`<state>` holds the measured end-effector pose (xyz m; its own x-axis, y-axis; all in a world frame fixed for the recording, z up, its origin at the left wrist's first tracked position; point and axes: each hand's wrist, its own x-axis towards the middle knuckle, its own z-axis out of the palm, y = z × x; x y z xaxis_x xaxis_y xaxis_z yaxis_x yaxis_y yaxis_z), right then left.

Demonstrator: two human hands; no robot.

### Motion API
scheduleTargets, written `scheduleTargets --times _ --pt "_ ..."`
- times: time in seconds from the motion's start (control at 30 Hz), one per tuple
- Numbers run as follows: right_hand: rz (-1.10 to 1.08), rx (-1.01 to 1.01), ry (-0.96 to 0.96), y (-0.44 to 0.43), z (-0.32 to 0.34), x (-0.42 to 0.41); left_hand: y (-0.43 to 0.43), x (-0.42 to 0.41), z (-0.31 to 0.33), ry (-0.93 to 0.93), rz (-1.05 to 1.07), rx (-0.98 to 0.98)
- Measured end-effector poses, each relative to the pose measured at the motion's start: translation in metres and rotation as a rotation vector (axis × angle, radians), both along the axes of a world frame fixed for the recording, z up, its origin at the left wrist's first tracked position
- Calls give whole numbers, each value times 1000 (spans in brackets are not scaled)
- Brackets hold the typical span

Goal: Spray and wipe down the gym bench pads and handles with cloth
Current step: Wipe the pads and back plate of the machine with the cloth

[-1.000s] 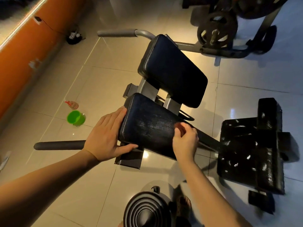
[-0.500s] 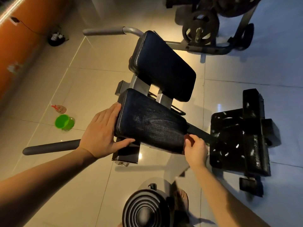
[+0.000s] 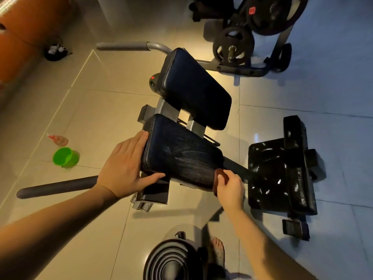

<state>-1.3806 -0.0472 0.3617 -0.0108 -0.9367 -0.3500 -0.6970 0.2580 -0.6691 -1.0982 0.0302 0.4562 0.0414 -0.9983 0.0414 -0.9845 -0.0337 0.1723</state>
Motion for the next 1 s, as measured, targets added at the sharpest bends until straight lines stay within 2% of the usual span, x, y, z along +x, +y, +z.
scheduleTargets --times 0.07,0.13,0.3,0.37,0.4,0.57,0.63,0.7,0.8,0.9,1.0 --pt "-29 0 -20 -5 7 14 0 0 -1 -2 3 0" --pt "33 -56 -112 -2 34 46 1 0 0 -9 3 3" --pt "368 -302 -360 19 91 105 1 0 -1 -29 4 13" --pt "390 -330 -351 15 76 95 1 1 -2 -24 -1 6" --pt "335 -283 -331 11 62 83 1 2 -2 -16 -3 3" --pt "16 -24 -20 -19 8 27 1 2 -3 -1 -11 -7" --pt "-37 -16 -51 -24 17 43 2 2 -3 -5 -11 -9" --pt "19 -109 -153 -21 43 75 2 2 -1 -14 -14 -10" --pt "239 -251 -300 -5 89 120 1 1 0 -32 -3 -1" --pt "401 -416 -303 1 88 120 1 2 -1 -30 -8 -1" --pt "224 -272 -166 -17 39 73 1 2 -2 -31 -17 -14"
